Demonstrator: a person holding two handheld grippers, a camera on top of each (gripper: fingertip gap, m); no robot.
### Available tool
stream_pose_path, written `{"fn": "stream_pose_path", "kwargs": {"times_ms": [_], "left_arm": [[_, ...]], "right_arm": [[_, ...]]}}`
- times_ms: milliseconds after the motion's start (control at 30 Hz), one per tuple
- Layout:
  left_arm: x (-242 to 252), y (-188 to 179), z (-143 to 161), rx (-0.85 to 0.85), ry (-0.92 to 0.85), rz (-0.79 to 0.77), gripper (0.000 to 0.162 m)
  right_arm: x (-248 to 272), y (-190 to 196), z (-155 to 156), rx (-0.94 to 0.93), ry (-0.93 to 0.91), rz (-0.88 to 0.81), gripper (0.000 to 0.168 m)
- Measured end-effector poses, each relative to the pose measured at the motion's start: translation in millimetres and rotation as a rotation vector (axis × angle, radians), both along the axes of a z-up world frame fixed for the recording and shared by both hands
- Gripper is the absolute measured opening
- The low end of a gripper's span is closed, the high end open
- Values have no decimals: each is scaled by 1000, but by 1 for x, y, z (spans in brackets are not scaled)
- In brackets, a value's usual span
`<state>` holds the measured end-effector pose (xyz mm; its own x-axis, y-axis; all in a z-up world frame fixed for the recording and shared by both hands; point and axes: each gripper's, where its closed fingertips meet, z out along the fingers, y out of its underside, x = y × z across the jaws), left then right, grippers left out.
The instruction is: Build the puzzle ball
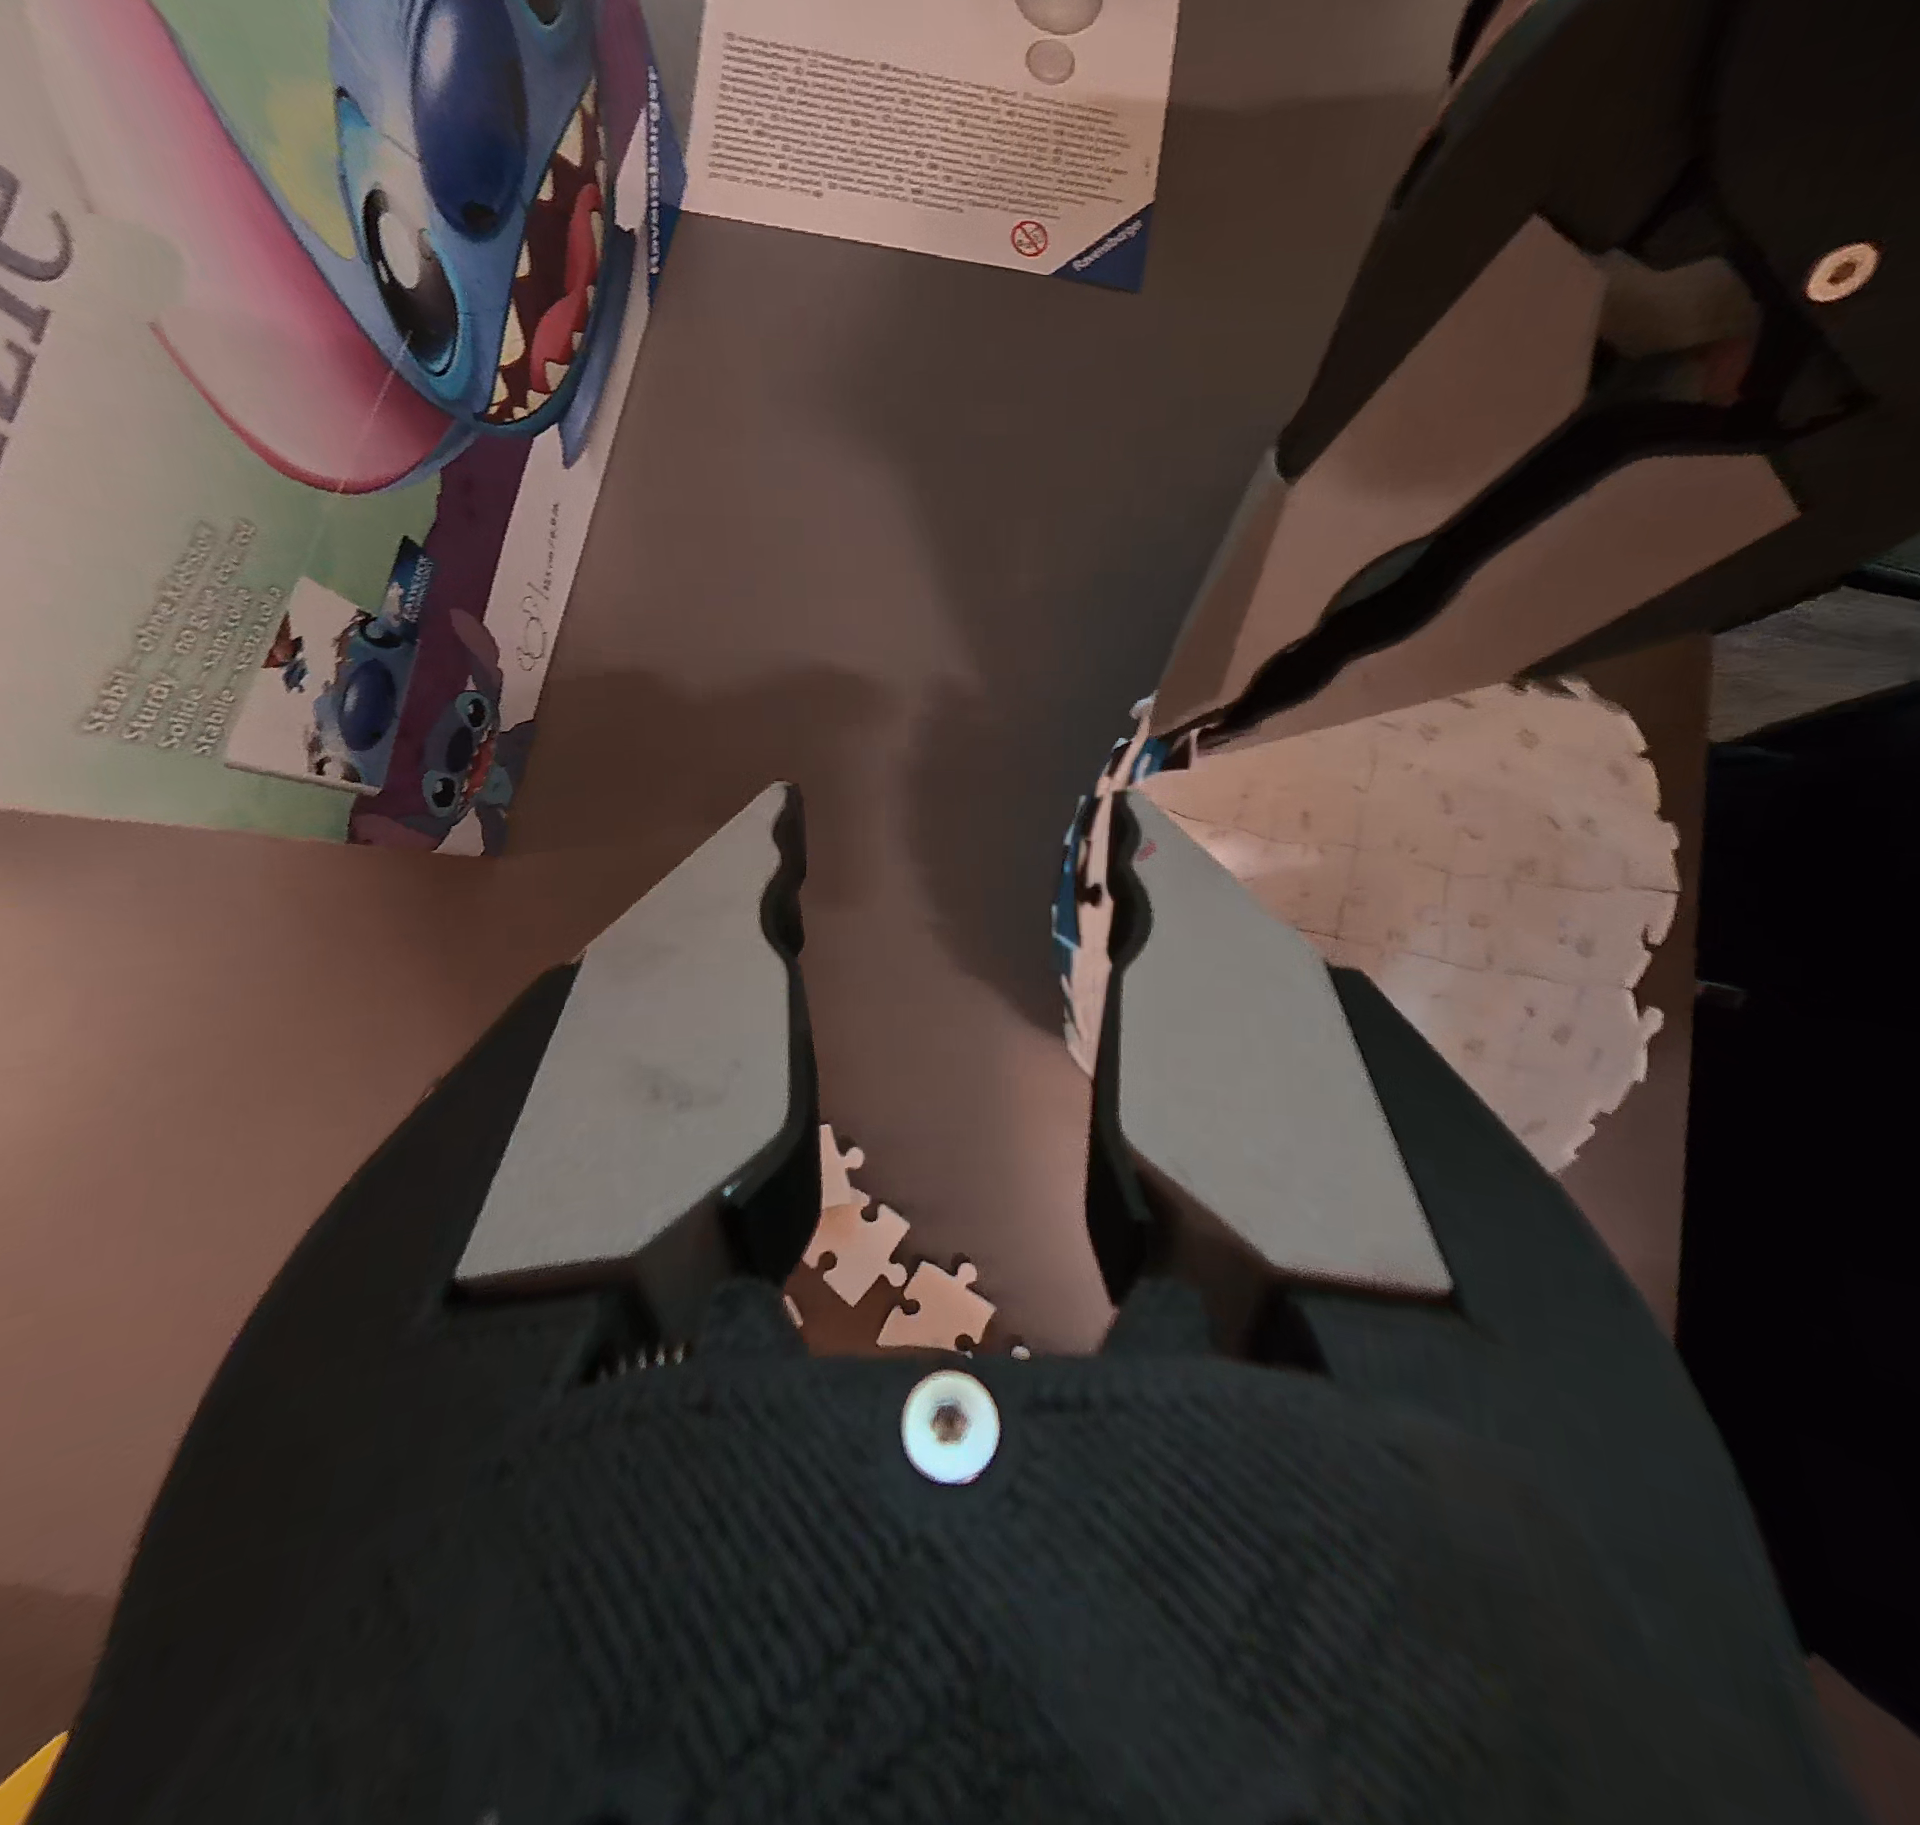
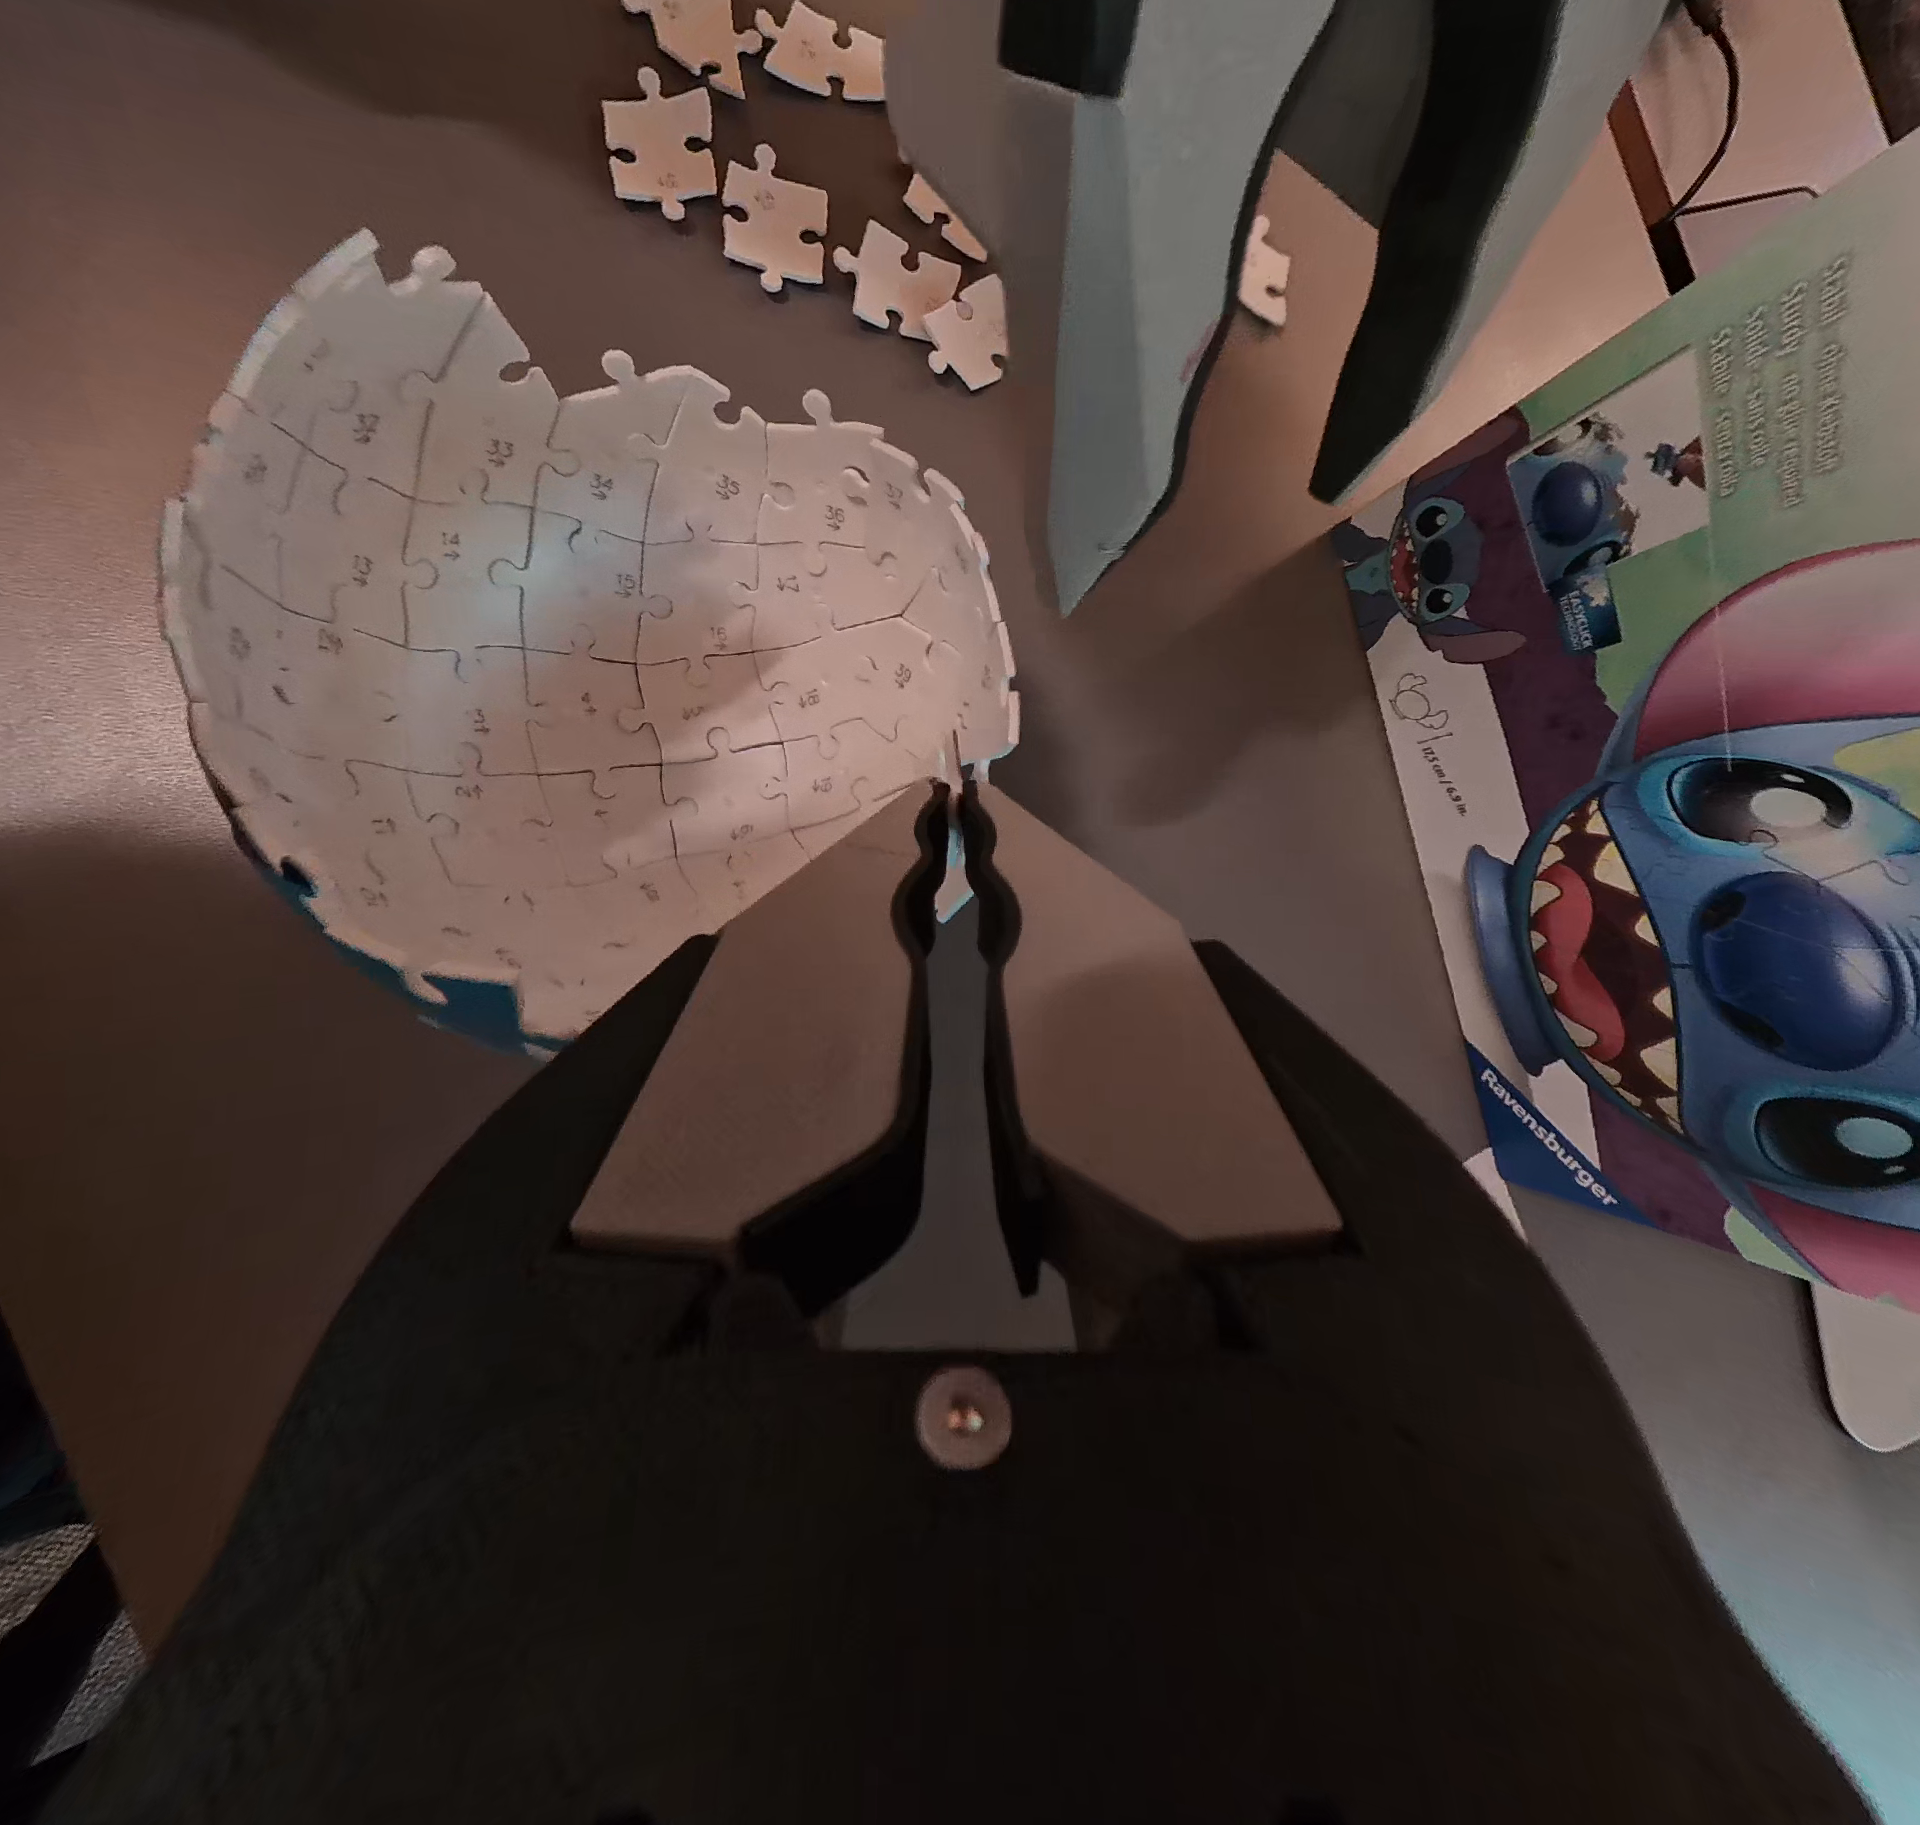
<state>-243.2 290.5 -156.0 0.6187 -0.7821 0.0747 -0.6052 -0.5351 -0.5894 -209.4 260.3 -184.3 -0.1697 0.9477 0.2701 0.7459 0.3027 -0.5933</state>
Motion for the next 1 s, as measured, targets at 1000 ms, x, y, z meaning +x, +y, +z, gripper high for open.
{"fn": "stream_pose_path", "kwargs": {"times_ms": [1000], "left_arm": [[31, -23, -26, 37, 123, -248, 31]], "right_arm": [[2, 5, -4, -54, -15, -74, 0]]}}
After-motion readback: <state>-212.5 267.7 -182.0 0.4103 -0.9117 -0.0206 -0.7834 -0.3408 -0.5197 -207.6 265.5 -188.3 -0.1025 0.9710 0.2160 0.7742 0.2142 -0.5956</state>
